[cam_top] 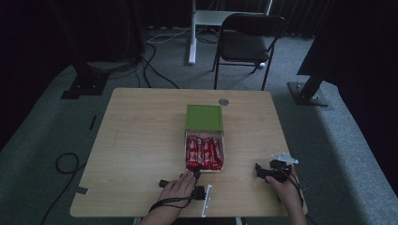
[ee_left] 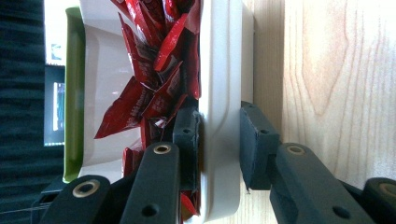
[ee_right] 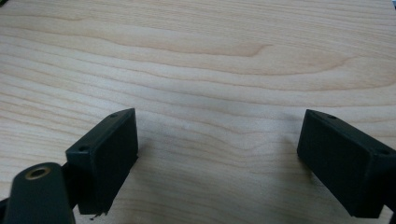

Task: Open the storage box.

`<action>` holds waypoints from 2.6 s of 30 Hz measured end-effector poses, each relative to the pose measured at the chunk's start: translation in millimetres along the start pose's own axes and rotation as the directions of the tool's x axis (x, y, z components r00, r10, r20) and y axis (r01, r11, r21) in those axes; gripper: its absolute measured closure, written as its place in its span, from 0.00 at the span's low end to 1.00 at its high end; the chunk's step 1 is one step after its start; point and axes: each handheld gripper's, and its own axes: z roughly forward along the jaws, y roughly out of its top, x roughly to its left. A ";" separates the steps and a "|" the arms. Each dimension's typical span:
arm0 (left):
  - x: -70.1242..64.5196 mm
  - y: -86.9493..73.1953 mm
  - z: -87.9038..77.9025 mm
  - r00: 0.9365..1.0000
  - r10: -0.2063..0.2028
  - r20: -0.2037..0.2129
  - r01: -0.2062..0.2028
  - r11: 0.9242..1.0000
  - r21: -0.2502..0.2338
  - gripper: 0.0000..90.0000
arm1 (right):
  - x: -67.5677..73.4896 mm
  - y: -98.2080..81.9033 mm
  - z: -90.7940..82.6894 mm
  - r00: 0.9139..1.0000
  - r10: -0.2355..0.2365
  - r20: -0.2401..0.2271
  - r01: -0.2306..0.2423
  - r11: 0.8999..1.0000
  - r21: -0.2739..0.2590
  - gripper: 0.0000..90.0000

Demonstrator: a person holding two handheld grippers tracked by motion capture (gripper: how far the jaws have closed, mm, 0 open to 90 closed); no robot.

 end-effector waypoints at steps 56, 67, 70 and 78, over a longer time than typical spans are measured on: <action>21.3 -47.0 -41.5 0.903 -0.347 0.252 0.387 0.912 -0.133 0.49 | 0.0 0.0 -0.1 1.000 0.000 0.000 0.000 1.000 0.000 0.13; 32.7 -80.8 -44.6 0.848 -0.464 0.258 0.500 0.861 -0.095 0.48 | 0.1 0.0 0.0 1.000 0.000 0.000 0.000 1.000 -0.001 0.13; 34.3 -90.4 -43.6 0.821 -0.505 0.266 0.540 0.838 -0.076 0.47 | 0.0 0.0 0.0 1.000 -0.001 0.000 0.001 1.000 0.000 0.13; 39.1 -111.5 -41.2 0.724 -0.619 0.304 0.657 0.754 -0.030 0.34 | -0.1 0.0 0.0 1.000 -0.002 0.000 0.002 1.000 0.000 0.13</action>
